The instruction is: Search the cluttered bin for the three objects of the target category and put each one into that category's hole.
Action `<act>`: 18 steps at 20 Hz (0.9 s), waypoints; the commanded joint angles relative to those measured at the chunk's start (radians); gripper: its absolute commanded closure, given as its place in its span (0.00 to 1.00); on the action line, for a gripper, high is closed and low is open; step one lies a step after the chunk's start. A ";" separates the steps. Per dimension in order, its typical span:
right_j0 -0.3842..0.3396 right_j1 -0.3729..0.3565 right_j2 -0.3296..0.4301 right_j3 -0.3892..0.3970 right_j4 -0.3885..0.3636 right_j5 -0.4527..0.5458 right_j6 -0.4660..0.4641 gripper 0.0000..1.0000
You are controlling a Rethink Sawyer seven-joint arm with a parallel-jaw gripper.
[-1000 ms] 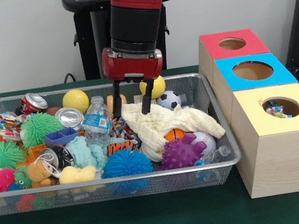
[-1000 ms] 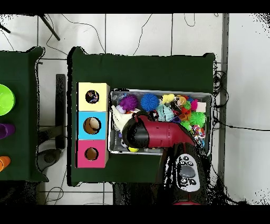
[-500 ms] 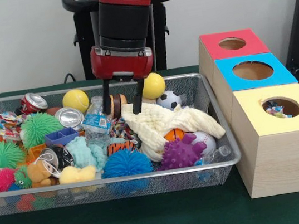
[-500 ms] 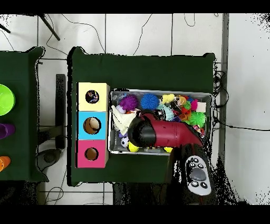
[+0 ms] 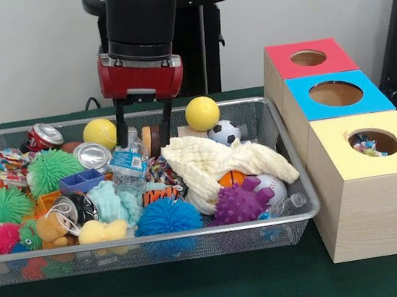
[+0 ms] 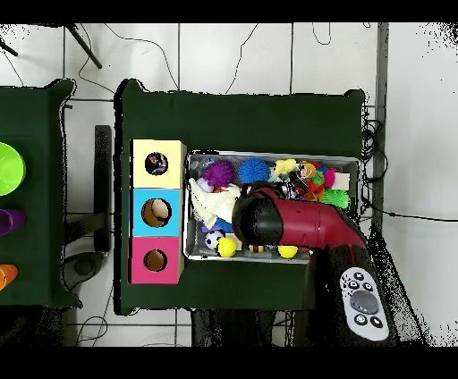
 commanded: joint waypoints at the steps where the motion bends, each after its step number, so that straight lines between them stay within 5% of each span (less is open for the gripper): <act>1: -0.068 0.000 0.157 -0.021 -0.105 0.154 -0.205 0.00; 18: -0.198 0.024 0.289 -0.095 -0.194 0.291 -0.296 0.00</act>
